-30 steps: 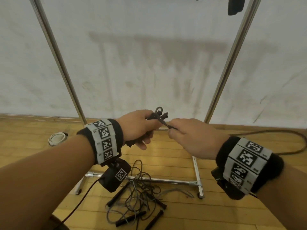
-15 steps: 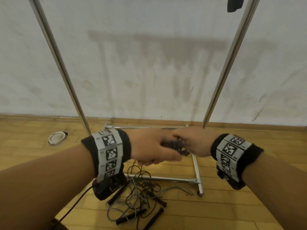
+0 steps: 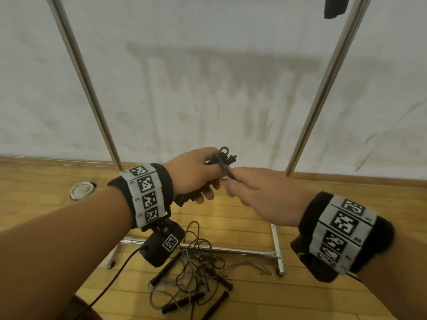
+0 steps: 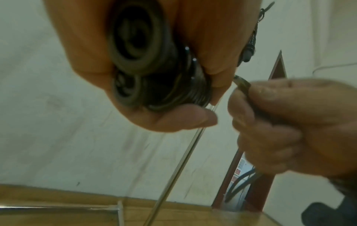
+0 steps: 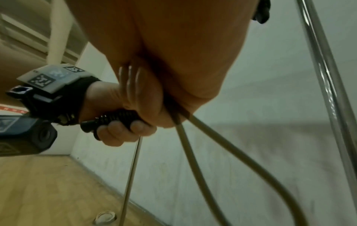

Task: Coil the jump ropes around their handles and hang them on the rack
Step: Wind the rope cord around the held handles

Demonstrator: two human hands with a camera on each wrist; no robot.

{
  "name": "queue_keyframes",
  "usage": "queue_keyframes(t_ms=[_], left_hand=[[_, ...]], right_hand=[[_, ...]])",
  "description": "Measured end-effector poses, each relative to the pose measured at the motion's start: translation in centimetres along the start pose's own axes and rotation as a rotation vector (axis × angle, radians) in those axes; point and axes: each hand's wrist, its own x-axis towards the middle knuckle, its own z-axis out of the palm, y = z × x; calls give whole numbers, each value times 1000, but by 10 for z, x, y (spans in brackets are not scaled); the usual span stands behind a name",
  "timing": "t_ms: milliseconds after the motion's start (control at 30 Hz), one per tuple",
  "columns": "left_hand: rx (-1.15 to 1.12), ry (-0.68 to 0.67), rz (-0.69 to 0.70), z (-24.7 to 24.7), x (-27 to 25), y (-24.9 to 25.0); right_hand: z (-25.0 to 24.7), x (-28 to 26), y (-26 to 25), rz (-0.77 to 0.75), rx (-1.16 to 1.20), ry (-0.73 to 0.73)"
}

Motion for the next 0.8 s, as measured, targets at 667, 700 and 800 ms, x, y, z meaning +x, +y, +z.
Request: queue_keyframes(t_ms=[667,700,800], left_hand=[[552,-380,1,40,-17,8],[597,-356,-18,41,-15,7],[710,-298,-75,43,-8,4]], right_hand=[[1,27,42,161,-365,-129],[-1,29,40,163,-340,-71],[-6,32,30,130,-358,26]])
